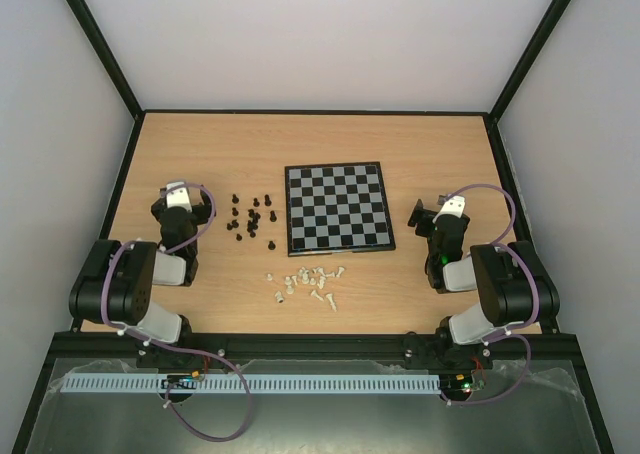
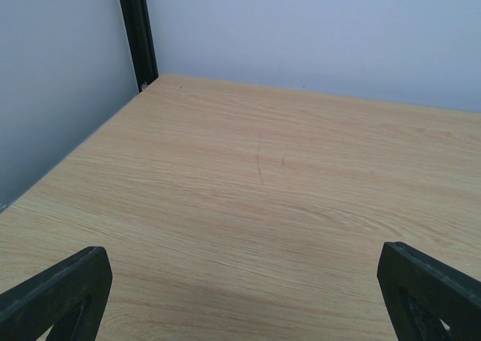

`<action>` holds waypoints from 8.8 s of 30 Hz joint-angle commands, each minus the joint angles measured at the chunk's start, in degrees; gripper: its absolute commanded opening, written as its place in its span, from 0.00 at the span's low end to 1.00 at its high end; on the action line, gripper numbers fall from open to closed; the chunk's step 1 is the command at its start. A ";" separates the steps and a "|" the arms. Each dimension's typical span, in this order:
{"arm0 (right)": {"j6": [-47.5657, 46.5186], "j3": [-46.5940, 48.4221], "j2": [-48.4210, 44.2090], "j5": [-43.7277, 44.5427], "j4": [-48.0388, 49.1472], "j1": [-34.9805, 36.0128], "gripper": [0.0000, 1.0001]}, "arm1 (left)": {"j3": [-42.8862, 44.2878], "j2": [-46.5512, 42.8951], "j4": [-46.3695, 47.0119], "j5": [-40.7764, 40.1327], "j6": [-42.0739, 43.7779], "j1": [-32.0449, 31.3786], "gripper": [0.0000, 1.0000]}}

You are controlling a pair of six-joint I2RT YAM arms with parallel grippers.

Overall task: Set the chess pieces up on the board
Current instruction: Pick up the chess piece at the center of the board, then place the chess piece on the chessboard, then pick up the chess piece at the center of the board.

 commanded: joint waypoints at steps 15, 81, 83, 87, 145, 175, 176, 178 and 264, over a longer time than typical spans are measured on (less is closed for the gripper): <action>17.02 34.87 -28.78 -14.15 -67.52 -0.22 0.99 | 24.82 -30.97 -54.72 5.45 -11.92 -5.95 1.00; 12.22 94.49 36.25 -8.54 -100.52 44.16 0.57 | 20.08 -37.43 -75.83 5.59 -32.27 -11.74 0.99; 11.67 98.44 39.11 -7.71 -102.75 44.80 0.51 | 19.85 -37.48 -75.87 4.90 -32.28 -11.74 0.99; 11.26 103.84 43.67 -5.86 -105.87 46.46 0.47 | 19.43 -38.07 -76.64 3.74 -32.14 -11.84 0.99; 11.89 107.66 47.67 -0.96 -108.67 47.19 0.09 | 18.28 -39.20 -75.98 3.16 -32.44 -11.84 0.99; 7.76 119.61 50.95 -2.03 -118.03 26.93 0.09 | 18.84 -38.96 -75.71 4.61 -32.24 -11.94 0.99; 7.61 119.67 51.38 -1.96 -118.47 26.96 0.09 | 18.83 -38.82 -75.61 4.65 -32.24 -12.01 1.00; 7.55 119.65 52.00 -1.75 -119.04 26.87 0.09 | 18.79 -38.67 -75.44 4.57 -32.23 -12.18 0.99; 13.53 115.16 50.34 -10.83 -109.12 42.36 0.49 | 20.42 -56.95 -87.21 4.40 -34.02 -13.80 1.00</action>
